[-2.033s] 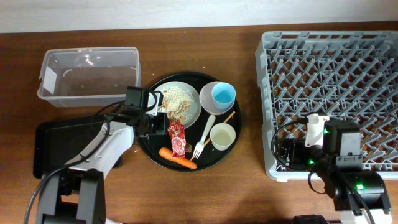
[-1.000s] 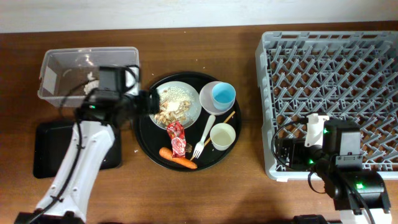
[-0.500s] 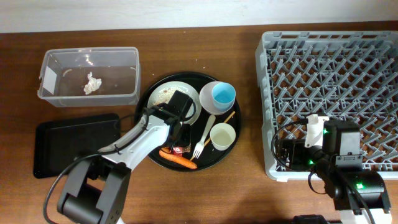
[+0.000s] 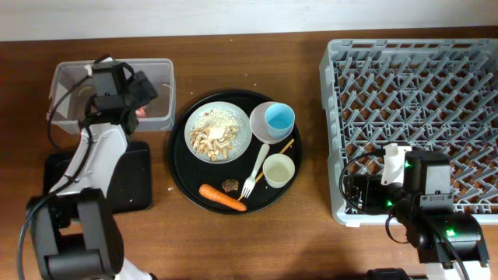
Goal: Sort waste into correct bins and load items into the dishwasher rack
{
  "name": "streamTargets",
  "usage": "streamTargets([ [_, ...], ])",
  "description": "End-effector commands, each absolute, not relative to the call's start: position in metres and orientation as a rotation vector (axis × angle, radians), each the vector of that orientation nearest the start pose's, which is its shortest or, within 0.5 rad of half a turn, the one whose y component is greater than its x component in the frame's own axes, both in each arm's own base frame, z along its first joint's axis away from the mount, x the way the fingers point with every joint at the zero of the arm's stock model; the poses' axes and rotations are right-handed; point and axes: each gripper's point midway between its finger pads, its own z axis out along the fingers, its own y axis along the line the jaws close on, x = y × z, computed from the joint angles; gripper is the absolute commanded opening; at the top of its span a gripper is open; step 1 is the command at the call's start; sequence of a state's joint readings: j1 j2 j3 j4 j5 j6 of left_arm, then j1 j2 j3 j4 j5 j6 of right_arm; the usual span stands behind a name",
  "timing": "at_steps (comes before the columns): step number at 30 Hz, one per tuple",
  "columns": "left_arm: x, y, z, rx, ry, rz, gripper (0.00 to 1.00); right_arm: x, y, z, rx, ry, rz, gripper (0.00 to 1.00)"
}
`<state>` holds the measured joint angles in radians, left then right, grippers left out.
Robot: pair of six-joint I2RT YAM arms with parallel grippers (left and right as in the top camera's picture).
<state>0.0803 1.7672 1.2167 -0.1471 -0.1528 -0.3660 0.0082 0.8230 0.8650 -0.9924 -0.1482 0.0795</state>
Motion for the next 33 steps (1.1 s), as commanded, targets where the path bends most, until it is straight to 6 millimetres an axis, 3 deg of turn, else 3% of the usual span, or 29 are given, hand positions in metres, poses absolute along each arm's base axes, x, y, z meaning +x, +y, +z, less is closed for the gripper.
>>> streamTargets([
  [1,0.500,0.055,0.149,-0.383,2.223,0.019,0.99,0.227,0.028,0.186,0.032,2.499,0.223,0.99],
  [3,0.490,0.053,0.157,-0.388,2.291,0.022,0.99,0.227,0.028,0.186,0.031,2.499,0.223,0.98],
  [5,0.461,0.024,0.163,-0.334,2.437,-0.047,0.99,0.226,0.029,0.187,0.028,2.498,0.234,0.99],
  [7,0.405,-0.063,0.164,-0.118,2.635,-0.295,0.99,0.226,0.029,0.186,0.030,2.503,0.231,0.99],
  [9,0.361,-0.131,0.152,0.095,2.775,-0.446,0.99,0.225,0.028,0.185,0.033,2.507,0.223,0.99],
  [11,0.329,-0.179,0.142,0.296,2.841,-0.470,0.99,0.224,0.028,0.185,0.033,2.510,0.223,0.99],
  [13,0.301,-0.232,0.116,0.527,2.887,-0.477,0.99,0.221,0.028,0.183,0.035,2.526,0.223,0.99],
  [16,0.295,-0.254,0.075,0.595,2.958,-0.462,0.99,0.220,0.028,0.182,0.035,2.529,0.224,0.99],
  [18,0.296,-0.263,0.057,0.613,2.976,-0.458,0.89,0.220,0.028,0.182,0.035,2.530,0.223,0.99],
  [20,0.302,-0.267,0.054,0.612,2.950,-0.470,0.22,0.220,0.028,0.181,0.036,2.534,0.223,0.99],
  [22,0.307,-0.270,0.055,0.611,2.928,-0.481,0.12,0.219,0.028,0.181,0.036,2.536,0.223,0.99],
  [23,0.307,-0.271,0.056,0.611,2.926,-0.483,0.02,0.219,0.027,0.181,0.036,2.537,0.223,0.99],
  [26,0.310,-0.270,0.062,0.604,2.911,-0.489,0.00,0.218,0.018,0.179,0.075,2.547,0.159,0.99],
  [27,0.313,-0.267,0.073,0.591,2.893,-0.501,0.00,0.218,0.006,0.178,0.177,2.544,0.093,0.99],
  [30,0.333,-0.252,0.151,0.553,2.699,-0.699,0.00,0.230,-0.016,0.187,0.324,2.466,0.044,0.99],
  [31,0.341,-0.253,0.183,0.576,2.572,-0.880,0.00,0.242,0.005,0.193,0.159,2.440,0.206,0.99],
  [33,0.335,-0.269,0.241,0.678,2.288,-1.433,0.00,0.252,0.060,0.201,-0.166,2.373,0.610,0.99],
])
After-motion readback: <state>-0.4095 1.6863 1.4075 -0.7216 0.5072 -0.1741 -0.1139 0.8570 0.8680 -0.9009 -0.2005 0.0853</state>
